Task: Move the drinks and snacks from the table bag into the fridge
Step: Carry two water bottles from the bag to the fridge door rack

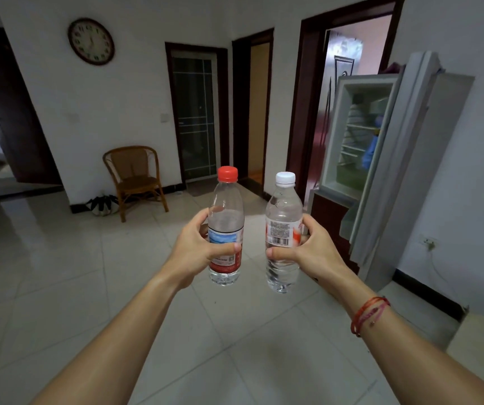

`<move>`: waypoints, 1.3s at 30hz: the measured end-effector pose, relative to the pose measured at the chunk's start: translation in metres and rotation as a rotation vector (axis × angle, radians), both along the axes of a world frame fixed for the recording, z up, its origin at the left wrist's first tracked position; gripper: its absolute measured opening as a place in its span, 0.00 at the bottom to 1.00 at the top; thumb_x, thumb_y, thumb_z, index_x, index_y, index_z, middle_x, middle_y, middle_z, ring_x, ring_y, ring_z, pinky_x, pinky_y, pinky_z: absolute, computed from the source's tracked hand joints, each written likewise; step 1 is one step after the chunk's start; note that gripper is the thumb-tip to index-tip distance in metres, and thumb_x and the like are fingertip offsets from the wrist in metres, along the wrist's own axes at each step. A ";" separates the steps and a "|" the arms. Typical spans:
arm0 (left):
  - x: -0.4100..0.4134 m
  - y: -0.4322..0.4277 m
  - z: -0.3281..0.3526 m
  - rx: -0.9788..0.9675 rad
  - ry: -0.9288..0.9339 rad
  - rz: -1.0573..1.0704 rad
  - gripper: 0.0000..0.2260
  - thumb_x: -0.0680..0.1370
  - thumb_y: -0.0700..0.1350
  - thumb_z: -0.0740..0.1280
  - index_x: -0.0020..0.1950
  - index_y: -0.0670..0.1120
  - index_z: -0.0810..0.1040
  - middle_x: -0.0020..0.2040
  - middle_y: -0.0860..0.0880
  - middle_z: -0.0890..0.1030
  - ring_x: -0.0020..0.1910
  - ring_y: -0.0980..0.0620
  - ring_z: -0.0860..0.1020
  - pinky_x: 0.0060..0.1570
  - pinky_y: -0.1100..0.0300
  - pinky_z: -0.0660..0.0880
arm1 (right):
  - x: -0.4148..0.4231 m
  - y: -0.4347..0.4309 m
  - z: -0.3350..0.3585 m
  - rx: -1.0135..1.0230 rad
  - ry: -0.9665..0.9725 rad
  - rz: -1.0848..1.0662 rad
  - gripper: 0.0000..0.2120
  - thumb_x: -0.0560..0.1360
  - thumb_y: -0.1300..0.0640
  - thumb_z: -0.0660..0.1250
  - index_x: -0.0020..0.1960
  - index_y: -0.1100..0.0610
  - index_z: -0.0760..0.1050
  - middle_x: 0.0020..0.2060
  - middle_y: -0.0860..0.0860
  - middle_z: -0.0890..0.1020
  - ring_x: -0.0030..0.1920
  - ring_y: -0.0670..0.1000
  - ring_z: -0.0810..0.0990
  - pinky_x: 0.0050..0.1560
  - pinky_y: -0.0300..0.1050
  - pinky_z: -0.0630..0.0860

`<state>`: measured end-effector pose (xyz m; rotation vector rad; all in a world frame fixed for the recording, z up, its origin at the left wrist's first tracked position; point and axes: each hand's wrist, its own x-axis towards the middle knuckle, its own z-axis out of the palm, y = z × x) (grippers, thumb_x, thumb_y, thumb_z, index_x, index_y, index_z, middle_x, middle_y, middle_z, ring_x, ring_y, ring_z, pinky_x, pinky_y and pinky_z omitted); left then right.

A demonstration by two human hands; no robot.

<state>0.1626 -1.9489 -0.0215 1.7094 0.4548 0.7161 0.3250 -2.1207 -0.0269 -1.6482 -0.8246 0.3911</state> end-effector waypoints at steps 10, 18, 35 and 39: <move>0.115 0.101 -0.002 -0.042 0.005 0.026 0.34 0.64 0.38 0.80 0.65 0.55 0.72 0.55 0.55 0.82 0.53 0.53 0.81 0.48 0.57 0.80 | 0.122 0.101 -0.002 -0.045 -0.001 0.027 0.33 0.57 0.60 0.85 0.58 0.48 0.76 0.49 0.49 0.87 0.50 0.50 0.87 0.59 0.57 0.81; 0.195 0.199 -0.018 -0.073 0.017 0.010 0.34 0.65 0.36 0.80 0.66 0.54 0.72 0.57 0.52 0.82 0.55 0.50 0.81 0.50 0.54 0.80 | 0.200 0.196 -0.018 -0.063 0.017 -0.001 0.36 0.53 0.55 0.85 0.58 0.46 0.76 0.49 0.48 0.87 0.50 0.50 0.87 0.60 0.58 0.80; 0.405 0.450 -0.021 -0.008 0.086 -0.121 0.25 0.71 0.40 0.76 0.61 0.57 0.70 0.53 0.59 0.78 0.50 0.56 0.79 0.53 0.56 0.76 | 0.381 0.429 -0.021 -0.091 0.011 -0.188 0.35 0.58 0.60 0.85 0.61 0.46 0.75 0.51 0.46 0.85 0.51 0.48 0.85 0.58 0.56 0.81; 0.455 0.489 -0.031 0.090 0.073 -0.129 0.21 0.73 0.43 0.74 0.61 0.56 0.71 0.54 0.58 0.79 0.51 0.58 0.79 0.53 0.62 0.75 | 0.429 0.467 -0.030 -0.088 0.023 -0.213 0.37 0.59 0.60 0.85 0.64 0.47 0.74 0.54 0.46 0.84 0.54 0.49 0.84 0.59 0.58 0.81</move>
